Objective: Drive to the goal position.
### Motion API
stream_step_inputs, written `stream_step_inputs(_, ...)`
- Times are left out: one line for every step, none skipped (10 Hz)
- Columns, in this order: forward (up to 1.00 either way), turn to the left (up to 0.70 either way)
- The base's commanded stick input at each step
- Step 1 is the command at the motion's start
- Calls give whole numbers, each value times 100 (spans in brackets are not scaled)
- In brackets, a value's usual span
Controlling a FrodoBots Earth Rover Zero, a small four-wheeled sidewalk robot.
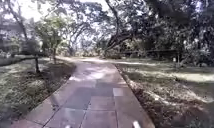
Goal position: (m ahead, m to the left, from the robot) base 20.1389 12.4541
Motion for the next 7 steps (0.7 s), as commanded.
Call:
stream_step_inputs(50, 0)
stream_step_inputs(50, 0)
stream_step_inputs(50, 0)
stream_step_inputs(50, 0)
stream_step_inputs(50, 0)
stream_step_inputs(50, 0)
stream_step_inputs(50, 0)
